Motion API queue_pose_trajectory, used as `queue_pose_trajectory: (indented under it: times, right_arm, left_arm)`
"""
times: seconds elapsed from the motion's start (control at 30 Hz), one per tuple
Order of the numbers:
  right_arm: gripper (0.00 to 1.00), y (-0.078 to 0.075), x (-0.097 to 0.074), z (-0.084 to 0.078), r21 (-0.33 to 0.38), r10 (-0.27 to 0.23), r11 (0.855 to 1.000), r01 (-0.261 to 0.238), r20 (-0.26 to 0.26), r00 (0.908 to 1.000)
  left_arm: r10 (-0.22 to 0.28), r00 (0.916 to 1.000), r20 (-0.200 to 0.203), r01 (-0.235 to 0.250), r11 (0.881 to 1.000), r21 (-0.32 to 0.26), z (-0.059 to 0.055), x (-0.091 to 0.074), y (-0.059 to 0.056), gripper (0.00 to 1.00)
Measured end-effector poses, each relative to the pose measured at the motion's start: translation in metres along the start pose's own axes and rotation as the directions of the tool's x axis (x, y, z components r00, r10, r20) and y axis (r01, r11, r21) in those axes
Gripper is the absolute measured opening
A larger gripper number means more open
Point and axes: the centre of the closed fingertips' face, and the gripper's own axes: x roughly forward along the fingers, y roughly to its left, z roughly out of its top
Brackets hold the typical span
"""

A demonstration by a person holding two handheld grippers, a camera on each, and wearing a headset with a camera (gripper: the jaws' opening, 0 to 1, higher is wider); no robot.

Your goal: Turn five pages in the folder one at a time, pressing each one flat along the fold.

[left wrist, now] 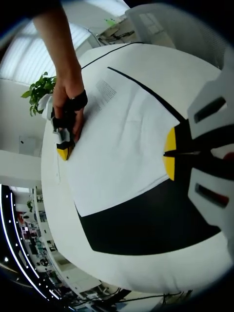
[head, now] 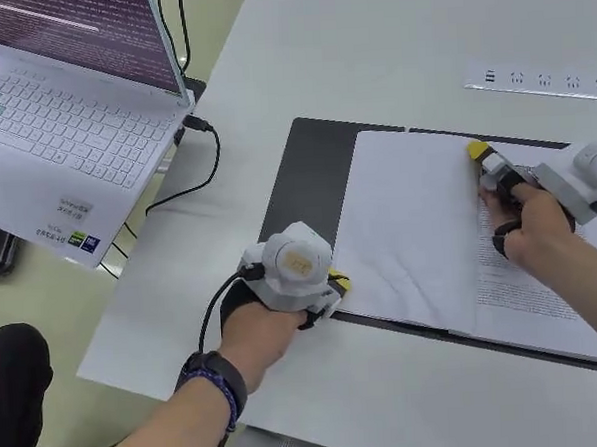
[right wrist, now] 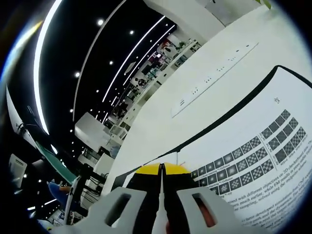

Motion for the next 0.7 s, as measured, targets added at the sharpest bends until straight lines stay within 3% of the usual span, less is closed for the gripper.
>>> queue_pose_trajectory:
  times: [0.27, 0.7]
  right_arm:
    - [0.0, 0.009, -0.021, -0.015, -0.046, 0.014, 0.999, -0.014, 0.009, 0.9999]
    - [0.0, 0.007, -0.045, -0.032, -0.098, 0.022, 0.995, -0.022, -0.004, 0.9997]
  left_arm:
    - [0.008, 1.0, -0.005, -0.008, 1.0, 0.012, 0.0, 0.0, 0.0, 0.0]
    - [0.021, 0.9998, -0.002, -0.021, 0.999, 0.039, 0.0, 0.0, 0.0, 0.0]
